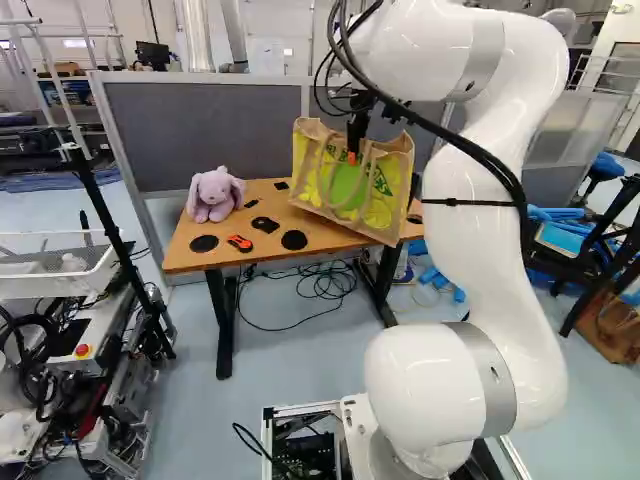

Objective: Pick up the bag on the ground and place it on the table

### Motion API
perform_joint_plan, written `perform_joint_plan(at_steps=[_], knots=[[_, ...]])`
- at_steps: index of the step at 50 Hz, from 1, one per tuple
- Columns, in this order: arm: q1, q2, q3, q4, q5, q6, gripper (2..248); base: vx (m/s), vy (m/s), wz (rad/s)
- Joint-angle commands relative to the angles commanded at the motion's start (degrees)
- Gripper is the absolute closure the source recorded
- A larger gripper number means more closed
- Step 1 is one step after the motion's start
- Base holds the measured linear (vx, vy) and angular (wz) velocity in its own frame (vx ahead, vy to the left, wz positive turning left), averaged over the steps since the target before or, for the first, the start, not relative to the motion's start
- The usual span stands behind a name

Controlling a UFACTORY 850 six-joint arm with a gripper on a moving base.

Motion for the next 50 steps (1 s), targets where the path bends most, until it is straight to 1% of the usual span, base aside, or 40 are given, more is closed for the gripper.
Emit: perform_joint_plan(at_steps=[14, 19, 50], knots=[[0.52, -4.36, -3.65, 0.00, 0.00, 0.00, 227, 0.000, 0.000, 0.000], [0.63, -5.32, -4.42, 0.00, 0.00, 0.00, 227, 0.000, 0.000, 0.000], [0.69, -5.76, -4.79, 0.00, 0.00, 0.00, 227, 0.000, 0.000, 0.000]])
